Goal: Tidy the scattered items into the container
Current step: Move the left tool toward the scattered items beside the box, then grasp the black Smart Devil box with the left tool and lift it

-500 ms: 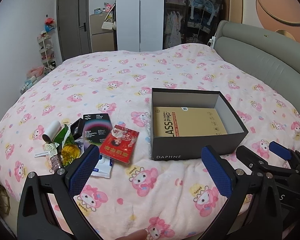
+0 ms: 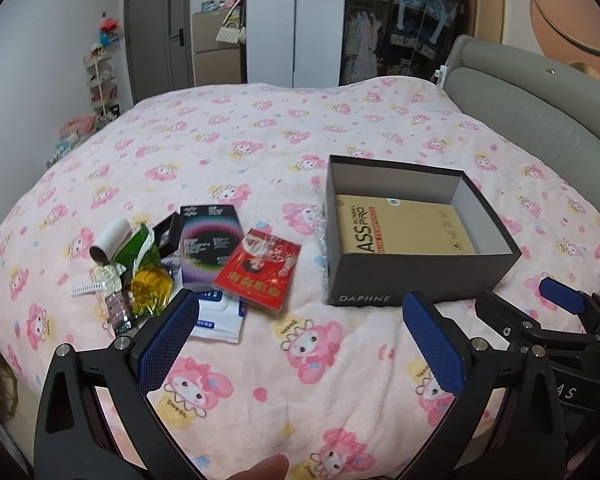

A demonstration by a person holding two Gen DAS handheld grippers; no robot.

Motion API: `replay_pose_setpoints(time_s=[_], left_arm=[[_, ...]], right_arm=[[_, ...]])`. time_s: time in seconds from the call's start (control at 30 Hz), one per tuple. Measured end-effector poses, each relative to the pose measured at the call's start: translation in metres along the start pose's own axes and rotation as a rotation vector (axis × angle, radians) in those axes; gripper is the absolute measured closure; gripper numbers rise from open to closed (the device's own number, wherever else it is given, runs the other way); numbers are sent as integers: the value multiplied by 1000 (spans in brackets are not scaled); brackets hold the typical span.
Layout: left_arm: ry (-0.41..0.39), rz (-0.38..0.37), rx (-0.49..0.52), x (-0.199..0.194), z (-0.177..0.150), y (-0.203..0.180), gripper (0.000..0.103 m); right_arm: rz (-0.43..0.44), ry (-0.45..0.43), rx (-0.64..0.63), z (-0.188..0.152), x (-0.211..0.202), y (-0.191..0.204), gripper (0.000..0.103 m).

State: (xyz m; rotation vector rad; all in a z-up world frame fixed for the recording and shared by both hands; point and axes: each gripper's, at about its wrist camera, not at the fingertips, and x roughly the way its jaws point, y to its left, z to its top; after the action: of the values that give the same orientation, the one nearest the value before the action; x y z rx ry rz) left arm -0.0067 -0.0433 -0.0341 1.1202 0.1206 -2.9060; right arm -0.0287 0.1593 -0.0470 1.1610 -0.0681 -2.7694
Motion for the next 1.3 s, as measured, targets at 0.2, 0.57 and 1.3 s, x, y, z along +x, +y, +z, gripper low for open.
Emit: replay_pose_setpoints(time_s=[0.2,0.57,1.3], left_arm=[[81,-49,-106,29,-22,49,1],[173,20,-335,84,-61,139,33],[157,-114,-472,191,-11,180,45]], right_arm=[[59,25,-100,2,27,34,0],[274,173,-268,-3,116,121,24],[329,324,-278,-8,213,175,67]])
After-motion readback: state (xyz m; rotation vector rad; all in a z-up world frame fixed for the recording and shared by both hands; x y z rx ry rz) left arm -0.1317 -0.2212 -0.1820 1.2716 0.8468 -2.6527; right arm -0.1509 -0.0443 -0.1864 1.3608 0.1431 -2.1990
